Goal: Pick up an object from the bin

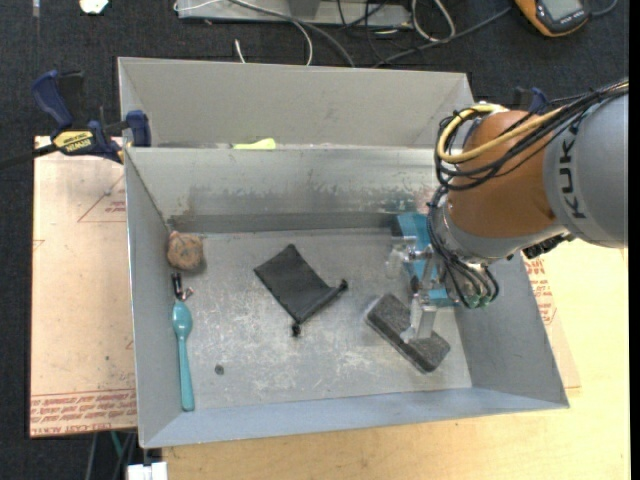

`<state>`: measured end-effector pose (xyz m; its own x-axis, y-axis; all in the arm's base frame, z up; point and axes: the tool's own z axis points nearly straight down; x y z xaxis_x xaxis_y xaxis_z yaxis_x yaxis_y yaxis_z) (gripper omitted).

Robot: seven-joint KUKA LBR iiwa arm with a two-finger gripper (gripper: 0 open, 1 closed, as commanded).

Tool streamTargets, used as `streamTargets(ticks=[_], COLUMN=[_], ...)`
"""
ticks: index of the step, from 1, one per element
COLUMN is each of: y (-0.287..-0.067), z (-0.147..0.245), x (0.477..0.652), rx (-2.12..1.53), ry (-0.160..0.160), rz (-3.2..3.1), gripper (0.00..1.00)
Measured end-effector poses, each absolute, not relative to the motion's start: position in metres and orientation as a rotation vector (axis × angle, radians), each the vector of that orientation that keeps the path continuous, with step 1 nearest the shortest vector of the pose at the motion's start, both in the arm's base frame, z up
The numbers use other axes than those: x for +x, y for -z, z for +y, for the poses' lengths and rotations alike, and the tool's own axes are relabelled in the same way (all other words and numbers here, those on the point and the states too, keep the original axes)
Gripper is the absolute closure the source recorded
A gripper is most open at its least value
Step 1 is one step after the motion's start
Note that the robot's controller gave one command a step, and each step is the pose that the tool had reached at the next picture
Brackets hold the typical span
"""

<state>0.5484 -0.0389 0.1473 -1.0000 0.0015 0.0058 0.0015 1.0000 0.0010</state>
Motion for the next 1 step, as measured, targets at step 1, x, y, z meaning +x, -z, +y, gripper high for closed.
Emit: streamTargets(ticks=[1], y=[-0.1506], z=[-0.0388], x=[0.5504], rx=[0.000], ry=[0.001], rz=[-3.143], gripper=[0.00])
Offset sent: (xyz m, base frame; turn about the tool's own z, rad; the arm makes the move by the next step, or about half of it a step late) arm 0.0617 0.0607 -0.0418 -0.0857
